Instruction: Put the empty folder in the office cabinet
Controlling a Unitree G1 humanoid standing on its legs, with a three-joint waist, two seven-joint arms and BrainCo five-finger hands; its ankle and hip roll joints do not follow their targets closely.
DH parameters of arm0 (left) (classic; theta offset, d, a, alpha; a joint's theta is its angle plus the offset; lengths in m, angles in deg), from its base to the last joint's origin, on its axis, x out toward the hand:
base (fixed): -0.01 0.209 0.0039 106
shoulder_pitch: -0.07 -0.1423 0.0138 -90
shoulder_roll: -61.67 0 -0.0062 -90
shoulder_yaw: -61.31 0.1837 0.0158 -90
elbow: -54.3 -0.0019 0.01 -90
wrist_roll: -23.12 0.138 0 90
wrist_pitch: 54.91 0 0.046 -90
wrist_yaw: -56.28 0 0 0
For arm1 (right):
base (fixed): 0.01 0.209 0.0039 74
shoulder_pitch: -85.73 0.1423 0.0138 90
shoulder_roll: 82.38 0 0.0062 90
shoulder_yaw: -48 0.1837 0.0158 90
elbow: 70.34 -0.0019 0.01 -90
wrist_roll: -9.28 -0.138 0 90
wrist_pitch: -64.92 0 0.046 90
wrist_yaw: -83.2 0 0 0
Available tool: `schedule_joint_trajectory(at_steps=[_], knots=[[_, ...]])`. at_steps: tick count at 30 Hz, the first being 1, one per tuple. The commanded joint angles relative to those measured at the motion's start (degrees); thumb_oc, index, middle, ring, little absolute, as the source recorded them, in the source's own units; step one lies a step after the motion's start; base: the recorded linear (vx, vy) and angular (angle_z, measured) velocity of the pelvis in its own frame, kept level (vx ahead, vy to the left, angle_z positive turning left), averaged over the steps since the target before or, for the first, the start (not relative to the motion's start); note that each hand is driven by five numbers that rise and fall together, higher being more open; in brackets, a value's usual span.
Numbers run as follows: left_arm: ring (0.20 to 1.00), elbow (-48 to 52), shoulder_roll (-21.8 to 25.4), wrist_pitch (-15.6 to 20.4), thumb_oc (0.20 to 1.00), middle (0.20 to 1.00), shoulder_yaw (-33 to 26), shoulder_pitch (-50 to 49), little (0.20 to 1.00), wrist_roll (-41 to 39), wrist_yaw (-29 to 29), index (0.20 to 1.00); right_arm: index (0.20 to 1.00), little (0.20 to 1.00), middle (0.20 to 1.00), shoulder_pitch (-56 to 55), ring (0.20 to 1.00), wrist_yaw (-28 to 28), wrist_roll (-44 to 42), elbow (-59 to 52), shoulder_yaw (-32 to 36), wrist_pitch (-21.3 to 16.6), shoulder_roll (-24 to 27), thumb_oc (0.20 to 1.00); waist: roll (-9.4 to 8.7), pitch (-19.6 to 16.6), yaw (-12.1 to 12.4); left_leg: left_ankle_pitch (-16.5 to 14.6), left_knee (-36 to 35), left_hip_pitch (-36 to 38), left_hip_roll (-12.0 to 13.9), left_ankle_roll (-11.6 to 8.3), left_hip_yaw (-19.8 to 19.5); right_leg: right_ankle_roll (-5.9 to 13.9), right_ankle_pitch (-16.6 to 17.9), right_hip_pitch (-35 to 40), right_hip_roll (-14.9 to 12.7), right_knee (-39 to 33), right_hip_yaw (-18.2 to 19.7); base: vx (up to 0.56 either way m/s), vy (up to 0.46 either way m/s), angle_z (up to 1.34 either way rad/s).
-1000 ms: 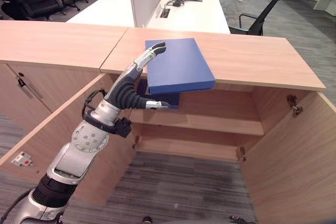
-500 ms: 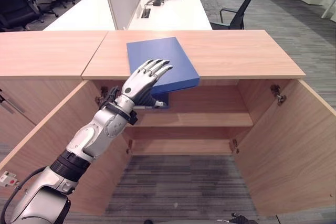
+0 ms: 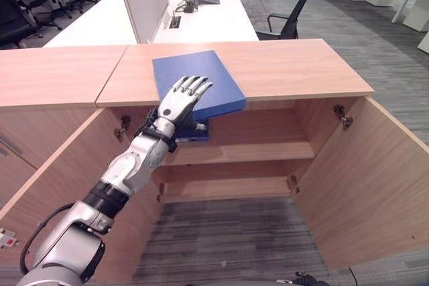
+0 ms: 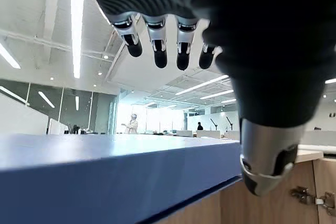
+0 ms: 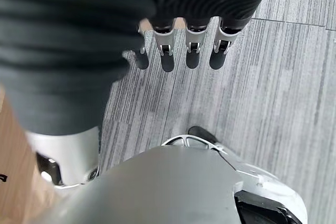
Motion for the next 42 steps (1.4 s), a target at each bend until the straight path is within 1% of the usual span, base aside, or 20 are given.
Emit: schedule_joint_trajectory(at_steps=[1, 7, 13, 18, 20, 25, 30, 31, 32, 33, 34, 35, 40, 41, 42], knots=[[1.0, -2.7, 1.2, -1.6, 1.0, 1.0, 0.8, 9.2, 1.0, 2.8, 2.7, 1.0, 1.0, 1.0, 1.0, 0.5, 1.0, -0.5, 0.1, 0.7, -1.9, -0.9, -0.8, 1.0, -2.92, -0.2, -0.9, -5.4, 0.1, 0.2, -1.3, 1.69, 1.2, 7.33, 1.2, 0.9, -5.1, 0.0, -0.5, -0.01, 0.003, -0.07], [1.0, -5.2, 0.3, -2.5, 1.0, 1.0, 0.8, 9.4, 1.0, 2.3, 2.6, 1.0, 1.0, 1.0, 1.0, 0.3, 1.0, -0.4, 0.2, 0.9, -1.8, -0.6, -0.7, 1.0, -2.95, -0.3, -1.2, -5.7, 0.1, 0.5, -1.5, 1.89, 1.8, 7.4, 1.3, 0.9, -5.1, 0.0, 0.0, 0.0, 0.005, -0.06], [1.0, -10.9, -1.0, -5.3, 1.0, 1.0, 2.9, 12.7, 1.0, 5.0, 2.3, 1.0, 1.0, 1.0, 1.0, 0.2, 1.0, -0.5, 0.2, 0.6, -1.9, -0.6, -0.4, 1.0, -2.89, -0.2, -1.9, -5.8, 0.1, 0.7, -1.8, 2.05, 2.2, 7.53, 1.4, 0.8, -5.2, 0.0, 0.2, 0.0, 0.003, -0.04], [1.0, -11.3, -1.2, -5.2, 1.0, 1.0, 2.8, 12.9, 1.0, 3.1, 1.8, 1.0, 1.0, 1.0, 1.0, 0.0, 1.0, -0.3, 0.0, 0.5, -2.0, -0.5, -0.3, 1.0, -2.87, -0.3, -2.0, -5.9, 0.1, 0.9, -1.8, 2.14, 2.4, 7.53, 1.4, 0.9, -5.2, 0.0, 0.2, 0.0, -0.002, -0.02], [1.0, -12.0, -1.9, -5.2, 1.0, 1.0, 1.8, 12.2, 1.0, 0.8, 1.7, 1.0, 1.0, 1.0, 1.0, -0.2, 1.0, -0.1, -0.2, 0.9, -1.8, -0.3, -0.4, 1.0, -2.87, -0.4, -2.1, -6.0, 0.1, 1.1, -1.9, 2.16, 2.4, 7.47, 1.4, 1.1, -5.2, -0.2, 0.3, 0.0, -0.003, -0.02], [1.0, -14.4, -3.1, -5.8, 1.0, 1.0, 2.2, 12.4, 1.0, -0.1, 1.6, 1.0, 1.0, 1.0, 1.0, -0.2, 1.0, 0.1, -0.2, 1.1, -1.8, -0.2, -0.3, 1.0, -2.9, -0.4, -2.4, -6.1, 0.1, 1.3, -2.0, 2.25, 2.7, 7.56, 1.6, 1.3, -5.2, -0.3, 0.4, 0.0, 0.0, 0.0], [1.0, -19.6, -3.8, -7.5, 1.0, 1.0, 3.3, 14.9, 1.0, 0.5, 2.2, 1.0, 1.0, 1.0, 1.0, -0.2, 1.0, 0.0, -0.3, 1.2, -1.8, -0.2, -0.3, 1.0, -2.71, -0.4, -2.8, -6.2, 0.1, 1.4, -2.1, 2.35, 3.0, 7.62, 1.6, 1.2, -5.3, -0.4, 0.6, 0.0, 0.0, 0.0], [1.0, -20.8, -3.8, -8.2, 1.0, 1.0, 3.6, 15.6, 1.0, 1.1, 2.4, 1.0, 1.0, 1.0, 1.0, -0.2, 1.0, 0.0, -0.3, 1.2, -1.9, -0.2, -0.3, 1.0, -2.68, -0.4, -3.0, -6.2, 0.1, 1.4, -2.1, 2.37, 3.0, 7.62, 1.7, 1.1, -5.3, -0.3, 0.7, 0.05, 0.004, -0.1], [1.0, -25.0, -4.2, -10.0, 1.0, 1.0, 4.8, 17.7, 1.0, 3.5, 2.6, 1.0, 1.0, 1.0, 1.0, -0.4, 1.0, -0.1, -0.3, 1.1, -2.2, -0.3, -0.3, 1.0, -2.45, -0.5, -3.3, -7.3, 0.1, 1.9, -2.1, 2.2, 2.4, 8.12, 1.0, 1.4, -5.0, -0.4, 1.7, 0.05, 0.002, -0.11], [1.0, -26.4, -4.5, -10.5, 1.0, 1.0, 5.2, 18.2, 1.0, 4.0, 2.6, 1.0, 1.0, 1.0, 1.0, -0.5, 1.0, 0.0, -0.3, 1.1, -2.3, -0.2, -0.3, 1.0, -2.45, -0.5, -3.4, -7.3, 0.1, 1.9, -2.1, 2.23, 2.5, 8.17, 1.1, 1.3, -5.0, -0.4, 1.8, -0.03, -0.005, -0.1], [1.0, -27.5, -4.8, -10.8, 1.0, 1.0, 5.4, 18.4, 1.0, 4.4, 2.5, 1.0, 1.0, 1.0, 1.0, -0.5, 1.0, 0.0, -0.2, 1.0, -2.4, -0.3, -0.3, 1.0, -2.64, -0.3, -3.5, -6.2, 0.1, 1.4, -2.2, 2.5, 3.4, 7.7, 1.7, 0.8, -5.2, -0.2, 1.2, -0.1, -0.017, -0.03], [1.0, -29.7, -5.2, -11.6, 1.0, 1.0, 5.8, 19.3, 1.0, 4.7, 3.1, 1.0, 1.0, 1.0, 1.0, -0.4, 1.0, -0.1, -0.4, 0.9, -2.4, -0.3, -0.1, 1.0, -2.68, -0.2, -3.6, -6.2, 0.1, 1.3, -2.2, 2.52, 3.5, 7.74, 1.8, 0.7, -5.2, -0.2, 1.3, -0.09, -0.017, -0.1], [1.0, -34.3, -6.1, -12.7, 1.0, 1.0, 7.3, 21.2, 1.0, 6.2, 3.5, 1.0, 1.0, 1.0, 1.0, -0.3, 1.0, -0.4, -1.0, 1.3, -2.8, -0.6, 0.0, 1.0, -2.77, -0.2, -3.8, -6.2, 0.1, 1.2, -2.3, 2.59, 3.6, 7.79, 1.9, 0.5, -5.3, -0.1, 1.6, 0.0, -0.004, -0.04], [1.0, -37.0, -6.5, -13.0, 1.0, 1.0, 8.4, 22.5, 1.0, 6.0, 3.8, 1.0, 1.0, 1.0, 1.0, -0.1, 1.0, -0.5, -1.4, 1.4, -3.0, -0.6, 0.1, 1.0, -2.56, -0.4, -4.0, -7.3, 0.1, 1.6, -2.2, 2.36, 2.8, 8.29, 1.3, 0.8, -5.1, -0.3, 2.3, 0.05, -0.003, 0.01], [1.0, -38.4, -6.6, -13.2, 1.0, 1.0, 8.9, 23.2, 1.0, 6.0, 4.1, 1.0, 1.0, 1.0, 1.0, 0.0, 1.0, -0.5, -1.6, 1.5, -3.0, -0.7, 0.2, 1.0, -2.51, -0.4, -4.0, -7.3, 0.1, 1.7, -2.2, 2.36, 2.9, 8.35, 1.3, 0.9, -5.1, -0.3, 2.3, 0.05, -0.002, 0.01]])
